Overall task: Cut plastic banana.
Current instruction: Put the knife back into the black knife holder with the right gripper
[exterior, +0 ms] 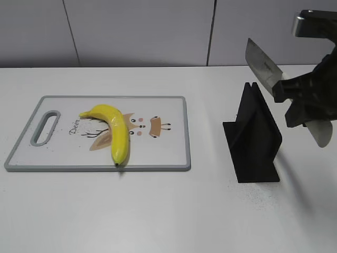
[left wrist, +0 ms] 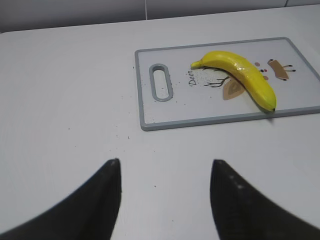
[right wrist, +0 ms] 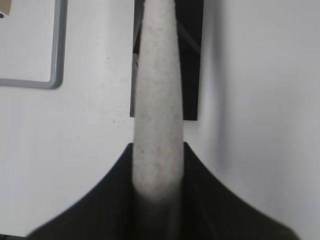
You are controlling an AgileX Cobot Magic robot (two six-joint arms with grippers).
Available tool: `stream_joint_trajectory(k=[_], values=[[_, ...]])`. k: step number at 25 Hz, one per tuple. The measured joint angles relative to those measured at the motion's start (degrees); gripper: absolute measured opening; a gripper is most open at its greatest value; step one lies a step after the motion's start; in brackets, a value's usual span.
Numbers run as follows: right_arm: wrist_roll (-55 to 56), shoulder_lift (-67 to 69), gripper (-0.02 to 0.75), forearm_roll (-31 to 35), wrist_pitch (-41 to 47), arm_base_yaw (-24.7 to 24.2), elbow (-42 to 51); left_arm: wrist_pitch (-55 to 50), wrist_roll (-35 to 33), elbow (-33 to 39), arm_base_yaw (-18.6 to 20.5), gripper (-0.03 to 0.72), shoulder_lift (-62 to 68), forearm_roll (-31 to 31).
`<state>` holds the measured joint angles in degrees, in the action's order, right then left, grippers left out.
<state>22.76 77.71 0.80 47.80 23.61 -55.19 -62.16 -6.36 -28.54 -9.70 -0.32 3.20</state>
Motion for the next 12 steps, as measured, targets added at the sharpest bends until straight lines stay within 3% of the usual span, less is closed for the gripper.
stream_joint_trajectory(k=[12], values=[[0.4,3.0,0.16,0.0,-3.1,0.0,2.6,0.0,0.0,0.0,0.0,0.576,0.0,0.0]])
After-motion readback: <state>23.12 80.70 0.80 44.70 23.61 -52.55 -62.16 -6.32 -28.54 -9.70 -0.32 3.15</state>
